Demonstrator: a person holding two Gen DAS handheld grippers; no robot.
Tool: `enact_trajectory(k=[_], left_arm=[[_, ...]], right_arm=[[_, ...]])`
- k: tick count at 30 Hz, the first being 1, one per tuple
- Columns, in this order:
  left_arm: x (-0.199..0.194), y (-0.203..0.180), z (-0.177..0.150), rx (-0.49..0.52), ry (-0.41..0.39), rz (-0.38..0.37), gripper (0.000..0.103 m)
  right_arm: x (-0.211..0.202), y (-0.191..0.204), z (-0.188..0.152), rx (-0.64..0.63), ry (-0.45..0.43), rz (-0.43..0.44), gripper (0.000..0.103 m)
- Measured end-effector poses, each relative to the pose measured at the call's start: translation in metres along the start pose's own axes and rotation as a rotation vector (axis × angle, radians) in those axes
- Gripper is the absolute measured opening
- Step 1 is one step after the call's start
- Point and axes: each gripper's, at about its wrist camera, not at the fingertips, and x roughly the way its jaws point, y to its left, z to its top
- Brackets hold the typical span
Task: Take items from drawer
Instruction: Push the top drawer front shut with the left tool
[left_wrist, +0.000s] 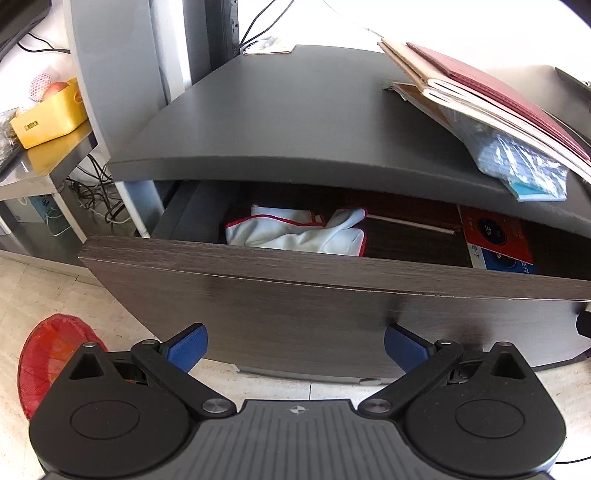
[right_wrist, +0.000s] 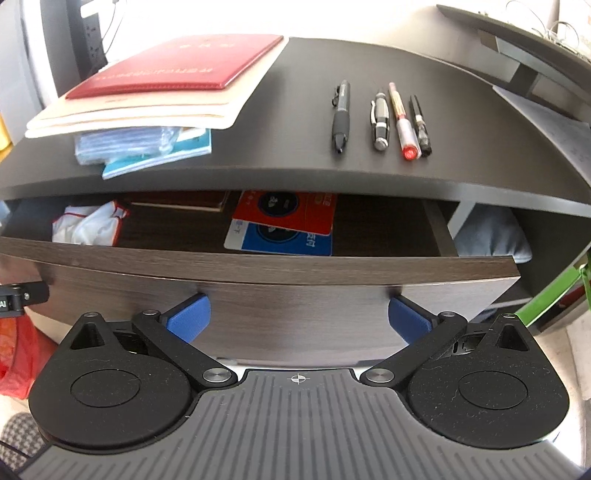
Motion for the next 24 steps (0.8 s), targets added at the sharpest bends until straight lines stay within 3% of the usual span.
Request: enact_trajectory(k=[24], left_arm=[[0.035,-0.007,0.045,-0.044,-0.032,-0.006,0.103]], right_arm=[[0.033,0.007,0.036,-0.007,-0.104,-0.014,0.103]])
